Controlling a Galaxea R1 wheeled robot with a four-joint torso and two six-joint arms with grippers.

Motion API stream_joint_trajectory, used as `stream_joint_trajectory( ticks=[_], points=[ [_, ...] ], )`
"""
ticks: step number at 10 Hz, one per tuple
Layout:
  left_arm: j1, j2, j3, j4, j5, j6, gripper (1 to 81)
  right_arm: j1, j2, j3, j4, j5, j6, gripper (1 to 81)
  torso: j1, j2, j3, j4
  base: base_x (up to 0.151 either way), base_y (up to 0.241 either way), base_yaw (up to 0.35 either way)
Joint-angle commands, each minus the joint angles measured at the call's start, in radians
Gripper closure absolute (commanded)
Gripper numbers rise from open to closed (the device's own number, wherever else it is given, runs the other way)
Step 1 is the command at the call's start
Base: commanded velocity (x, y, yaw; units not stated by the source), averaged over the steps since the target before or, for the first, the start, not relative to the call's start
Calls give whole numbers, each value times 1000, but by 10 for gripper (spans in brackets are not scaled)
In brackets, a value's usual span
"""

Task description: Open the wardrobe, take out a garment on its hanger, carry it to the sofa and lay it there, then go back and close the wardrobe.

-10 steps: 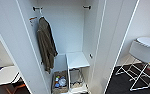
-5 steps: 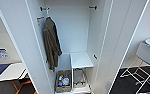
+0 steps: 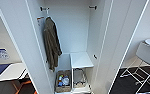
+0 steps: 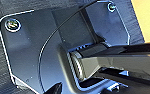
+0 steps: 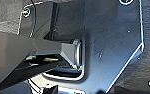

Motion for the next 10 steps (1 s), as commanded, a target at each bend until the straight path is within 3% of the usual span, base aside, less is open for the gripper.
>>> stream_joint_trajectory(
  ticks=[1, 4, 10],
  points=[
    [-29, 6, 1, -8, 35, 0, 10, 23, 4, 2, -6, -57, -5, 10, 0, 0, 0, 0, 0, 0, 0],
    [-29, 4, 3, -9, 34, 0, 10, 24, 6, 2, -4, -57, 1, 10, 0, 0, 0, 0, 26, 0, 0],
    [-28, 3, 1, -9, 32, -3, 10, 32, 6, 5, -4, -57, 2, 10, 1, -1, 0, 0, 147, 0, 0]
  ],
)
